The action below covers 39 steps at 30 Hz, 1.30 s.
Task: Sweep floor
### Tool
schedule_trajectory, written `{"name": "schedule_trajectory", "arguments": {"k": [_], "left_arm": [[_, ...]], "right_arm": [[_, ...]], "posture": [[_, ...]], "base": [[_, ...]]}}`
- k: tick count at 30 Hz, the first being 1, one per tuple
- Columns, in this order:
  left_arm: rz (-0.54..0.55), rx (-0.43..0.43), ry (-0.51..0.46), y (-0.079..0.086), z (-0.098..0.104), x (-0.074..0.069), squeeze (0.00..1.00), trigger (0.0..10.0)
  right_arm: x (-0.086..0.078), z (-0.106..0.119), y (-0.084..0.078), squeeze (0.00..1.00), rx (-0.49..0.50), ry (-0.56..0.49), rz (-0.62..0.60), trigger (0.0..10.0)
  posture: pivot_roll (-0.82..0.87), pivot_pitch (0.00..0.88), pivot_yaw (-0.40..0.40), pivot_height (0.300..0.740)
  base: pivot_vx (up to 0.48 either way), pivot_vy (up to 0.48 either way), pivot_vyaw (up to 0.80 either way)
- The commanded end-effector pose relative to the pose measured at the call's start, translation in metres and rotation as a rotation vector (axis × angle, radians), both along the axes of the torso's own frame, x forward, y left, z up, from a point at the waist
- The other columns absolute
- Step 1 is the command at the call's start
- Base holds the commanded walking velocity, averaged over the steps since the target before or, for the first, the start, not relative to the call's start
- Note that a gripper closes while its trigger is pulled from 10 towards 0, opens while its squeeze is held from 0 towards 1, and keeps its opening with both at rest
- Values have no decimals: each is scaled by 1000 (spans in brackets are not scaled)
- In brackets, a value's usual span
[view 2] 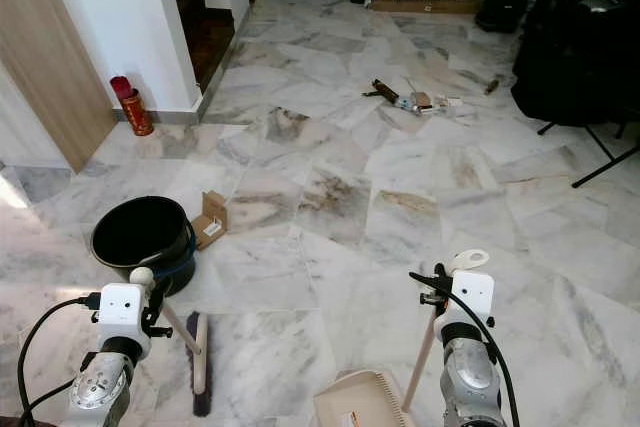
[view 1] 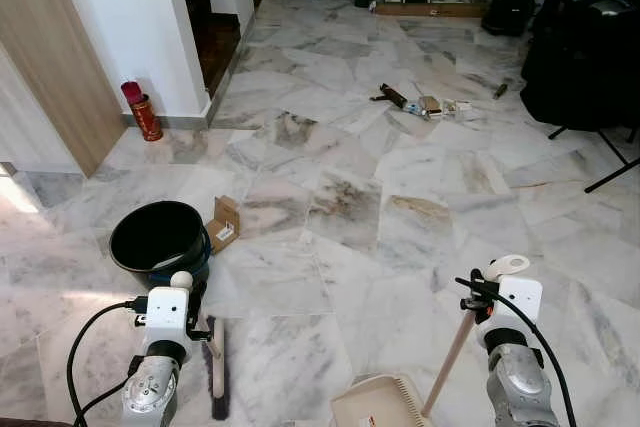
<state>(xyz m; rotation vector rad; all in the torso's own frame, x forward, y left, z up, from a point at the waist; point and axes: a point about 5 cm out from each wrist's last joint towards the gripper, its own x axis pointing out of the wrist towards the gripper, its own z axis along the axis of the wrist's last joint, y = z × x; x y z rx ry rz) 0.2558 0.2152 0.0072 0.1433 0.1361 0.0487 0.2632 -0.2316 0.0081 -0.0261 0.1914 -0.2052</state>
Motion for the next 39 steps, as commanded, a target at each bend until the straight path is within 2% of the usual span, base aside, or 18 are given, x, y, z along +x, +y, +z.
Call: {"name": "schedule_trajectory", "arguments": {"k": [1,10,39], "left_arm": [[87,-69,680,12,-80,-74,0,10000],[86,-76,697,10,-83,-79,0,10000],[86,-76,697,10,-83,-79,0,10000]], "right_arm": [[-63,-79,25,0,272,613,49,10000],[-60,-75,15,0,226,613,35,10000],[-60,-75,15,0,226,613,35,10000]], "posture": [[22,0,-75,740],[26,0,-92,740],[26,0,-92,740]], "base": [[0,0,0],[0,0,0],[0,0,0]]}}
